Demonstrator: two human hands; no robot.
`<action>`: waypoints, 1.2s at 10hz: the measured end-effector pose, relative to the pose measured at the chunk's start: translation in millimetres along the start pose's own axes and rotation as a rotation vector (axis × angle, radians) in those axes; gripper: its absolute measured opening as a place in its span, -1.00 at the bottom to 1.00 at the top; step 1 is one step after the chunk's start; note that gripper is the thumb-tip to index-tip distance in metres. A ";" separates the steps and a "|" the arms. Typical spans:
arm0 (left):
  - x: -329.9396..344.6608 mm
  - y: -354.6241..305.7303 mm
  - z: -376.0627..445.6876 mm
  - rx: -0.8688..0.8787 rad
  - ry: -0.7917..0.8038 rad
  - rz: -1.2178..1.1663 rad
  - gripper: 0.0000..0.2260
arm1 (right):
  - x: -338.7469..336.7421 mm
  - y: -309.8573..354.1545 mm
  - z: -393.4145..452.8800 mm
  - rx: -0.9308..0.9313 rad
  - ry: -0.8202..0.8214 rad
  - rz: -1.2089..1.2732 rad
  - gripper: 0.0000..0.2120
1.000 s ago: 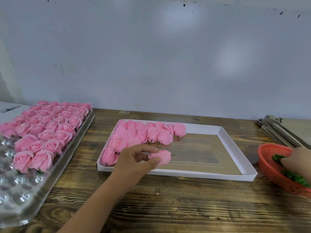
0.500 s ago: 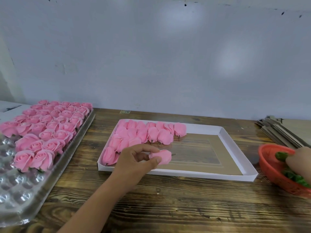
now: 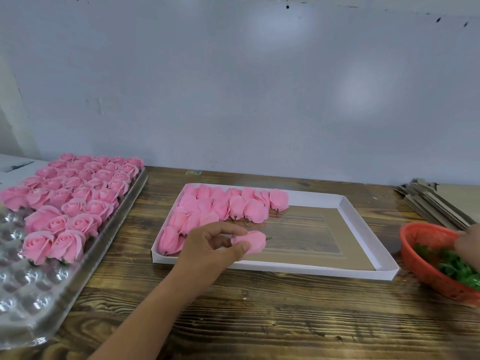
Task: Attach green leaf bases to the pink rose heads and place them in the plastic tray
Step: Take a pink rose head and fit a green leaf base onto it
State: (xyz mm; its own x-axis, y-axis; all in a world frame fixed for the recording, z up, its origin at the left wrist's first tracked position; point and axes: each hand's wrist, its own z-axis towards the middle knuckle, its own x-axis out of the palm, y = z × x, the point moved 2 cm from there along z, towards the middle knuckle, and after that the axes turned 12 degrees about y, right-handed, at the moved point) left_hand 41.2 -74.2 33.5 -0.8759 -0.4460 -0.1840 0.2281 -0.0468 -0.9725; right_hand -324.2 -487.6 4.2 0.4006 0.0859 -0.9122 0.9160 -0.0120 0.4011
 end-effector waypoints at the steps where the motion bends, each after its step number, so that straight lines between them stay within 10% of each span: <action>1: 0.8 0.2 0.1 0.008 -0.003 -0.003 -0.73 | -13.1 31.7 -28.9 -0.073 -0.049 0.087 -0.47; 4: 3.2 -0.4 0.6 0.019 0.001 -0.007 -0.69 | 6.6 141.3 -153.8 -0.356 0.132 0.519 -0.65; 8: 1.4 3.7 1.9 0.058 0.001 -0.012 -0.71 | 97.7 224.3 -262.1 -0.437 0.823 0.967 -0.75; 12: 5.2 7.3 1.5 0.046 0.029 -0.006 -0.78 | 98.3 218.7 -279.3 -0.647 0.945 1.049 -0.63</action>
State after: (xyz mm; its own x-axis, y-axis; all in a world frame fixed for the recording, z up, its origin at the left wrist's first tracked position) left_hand 39.0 -78.2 25.7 -0.8892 -0.4191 -0.1834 0.2420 -0.0906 -0.9660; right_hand -91.0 -203.6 25.6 0.4446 0.8927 0.0731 -0.0212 -0.0711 0.9972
